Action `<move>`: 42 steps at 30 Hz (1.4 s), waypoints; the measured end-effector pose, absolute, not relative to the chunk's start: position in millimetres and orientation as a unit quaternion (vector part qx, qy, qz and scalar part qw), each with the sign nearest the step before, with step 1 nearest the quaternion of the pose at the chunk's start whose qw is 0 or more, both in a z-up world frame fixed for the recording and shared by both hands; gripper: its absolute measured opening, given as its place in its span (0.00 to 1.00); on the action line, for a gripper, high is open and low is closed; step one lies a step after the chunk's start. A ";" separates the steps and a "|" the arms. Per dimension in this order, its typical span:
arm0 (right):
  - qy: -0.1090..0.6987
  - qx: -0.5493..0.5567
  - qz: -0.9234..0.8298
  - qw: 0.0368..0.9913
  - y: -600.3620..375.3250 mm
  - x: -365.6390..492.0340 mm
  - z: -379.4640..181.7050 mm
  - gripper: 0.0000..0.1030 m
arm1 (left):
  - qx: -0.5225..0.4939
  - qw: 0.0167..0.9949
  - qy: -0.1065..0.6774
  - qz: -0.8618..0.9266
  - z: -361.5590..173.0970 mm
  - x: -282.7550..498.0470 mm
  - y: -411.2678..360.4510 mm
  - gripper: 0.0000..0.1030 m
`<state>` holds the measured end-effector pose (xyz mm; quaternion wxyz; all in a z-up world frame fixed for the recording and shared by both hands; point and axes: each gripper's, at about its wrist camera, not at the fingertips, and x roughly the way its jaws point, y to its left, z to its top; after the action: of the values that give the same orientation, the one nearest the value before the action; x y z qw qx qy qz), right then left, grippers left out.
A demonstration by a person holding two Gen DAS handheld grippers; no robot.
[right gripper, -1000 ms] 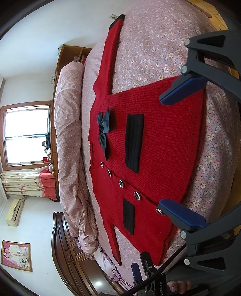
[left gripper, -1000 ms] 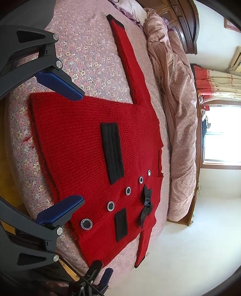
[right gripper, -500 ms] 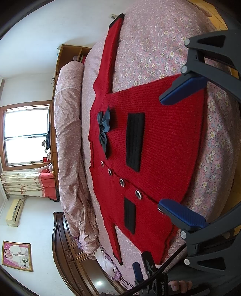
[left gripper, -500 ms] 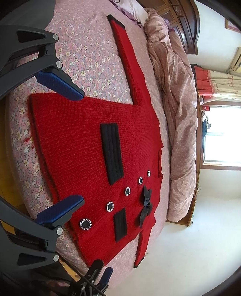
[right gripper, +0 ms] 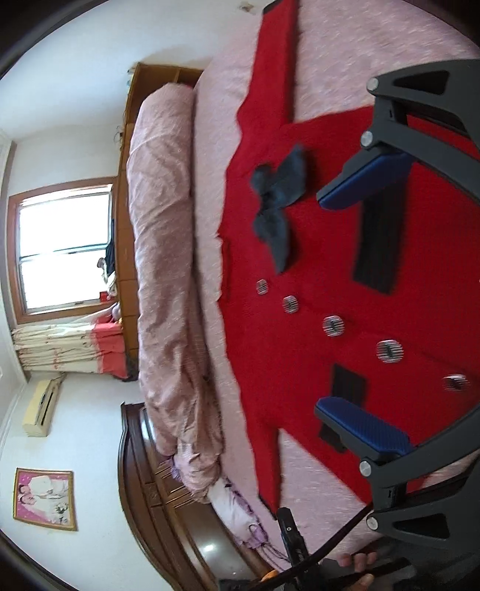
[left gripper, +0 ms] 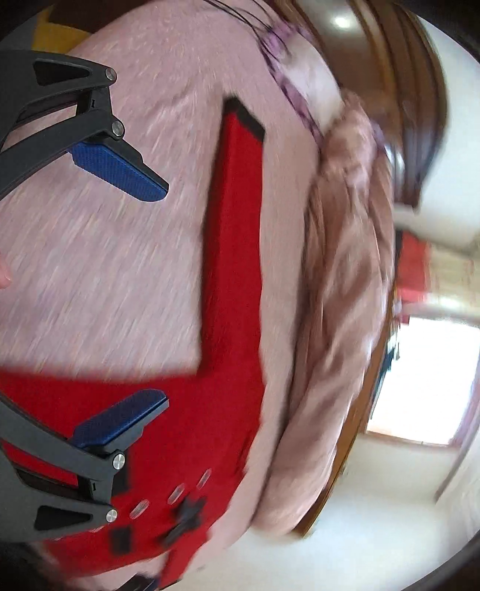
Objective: Fold small clothes
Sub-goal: 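Grasp the black cuff of a red sleeve with the left gripper, then fold the sleeve across the cardigan body with the left gripper and release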
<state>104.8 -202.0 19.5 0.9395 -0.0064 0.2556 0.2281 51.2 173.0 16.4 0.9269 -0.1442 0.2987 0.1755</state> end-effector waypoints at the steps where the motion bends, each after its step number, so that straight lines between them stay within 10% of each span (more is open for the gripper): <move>1: 0.253 -0.009 0.230 0.940 -198.6 114.9 19.5 1.00 | -0.165 0.919 0.302 0.194 13.5 53.7 200.8 0.96; 21: 0.288 0.166 0.225 0.916 -262.4 191.9 0.4 1.00 | -0.497 0.789 0.233 0.276 -62.7 61.0 436.9 0.94; 31: 0.319 0.151 0.223 0.909 -266.6 189.4 -12.4 1.00 | -0.562 0.742 0.211 0.297 -78.6 52.4 461.4 0.10; 42: 0.325 0.150 0.217 0.908 -270.9 205.2 -8.1 1.00 | -0.498 0.811 0.185 0.246 -17.1 92.3 434.7 0.04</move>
<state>205.2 -270.9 -8.1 0.9083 0.1500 0.3246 0.2172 92.3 434.7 -17.1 0.8108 -0.4978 0.1854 0.2458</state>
